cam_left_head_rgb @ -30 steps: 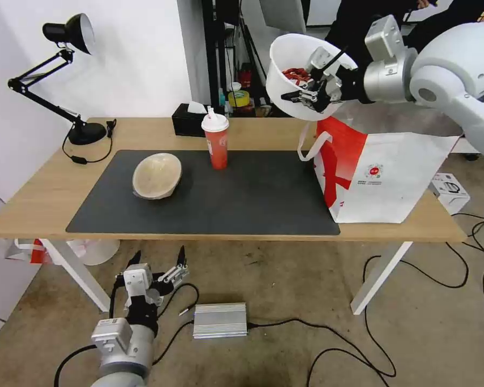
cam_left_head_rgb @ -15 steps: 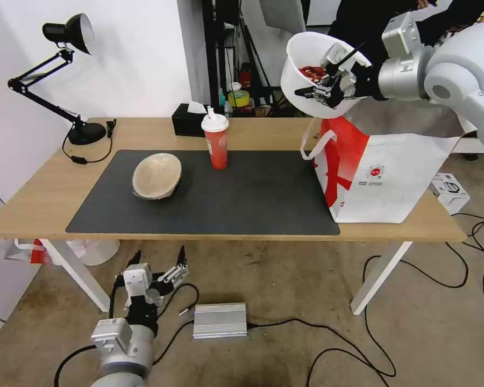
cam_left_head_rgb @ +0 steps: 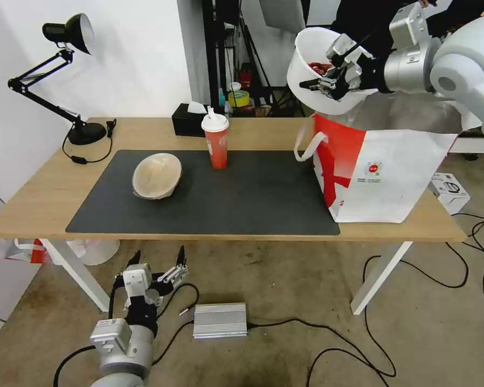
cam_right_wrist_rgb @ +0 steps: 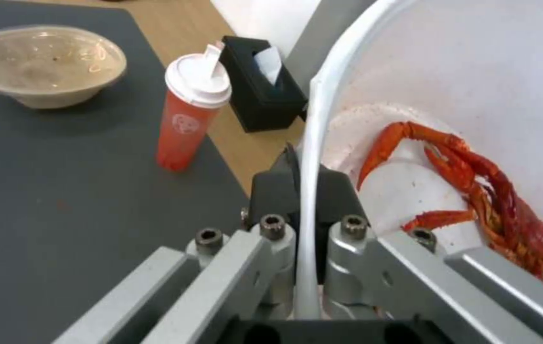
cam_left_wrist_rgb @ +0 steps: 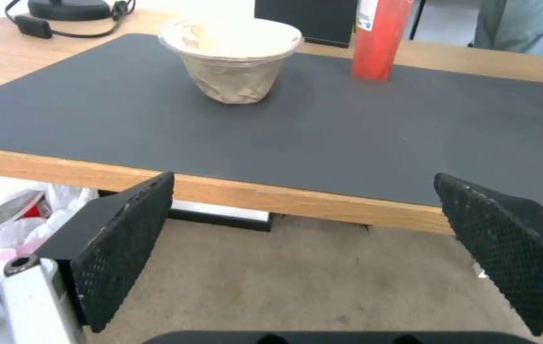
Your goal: Pick up the trash from the table and place it into the takeout bag.
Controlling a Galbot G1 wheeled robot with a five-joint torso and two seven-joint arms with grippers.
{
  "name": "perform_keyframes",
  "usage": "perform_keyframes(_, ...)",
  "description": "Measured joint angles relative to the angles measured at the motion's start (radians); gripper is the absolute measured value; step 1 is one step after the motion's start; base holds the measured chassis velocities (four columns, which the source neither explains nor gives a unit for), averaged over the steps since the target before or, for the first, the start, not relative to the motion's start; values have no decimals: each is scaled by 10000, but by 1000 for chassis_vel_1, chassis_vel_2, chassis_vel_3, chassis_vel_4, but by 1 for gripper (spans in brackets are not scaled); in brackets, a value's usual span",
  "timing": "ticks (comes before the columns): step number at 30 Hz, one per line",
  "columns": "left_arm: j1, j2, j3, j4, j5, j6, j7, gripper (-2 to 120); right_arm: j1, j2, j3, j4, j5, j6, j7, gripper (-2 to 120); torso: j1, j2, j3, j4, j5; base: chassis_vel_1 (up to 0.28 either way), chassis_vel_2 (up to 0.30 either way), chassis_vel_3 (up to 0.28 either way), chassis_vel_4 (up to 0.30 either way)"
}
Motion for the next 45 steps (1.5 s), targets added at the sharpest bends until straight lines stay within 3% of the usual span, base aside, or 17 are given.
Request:
perform_keyframes(29,-12,0,24,43,24,-13,0,100,-555,-284,569,155,34,0,28,0,0,0,0,0,0,0,0,0,0)
perform_keyframes(45,-18,0,-35,-23,-103,2,1,100,-2044,-1100,1827,690,57,0,31,0,0,0,0,0,1,0,0,0,0)
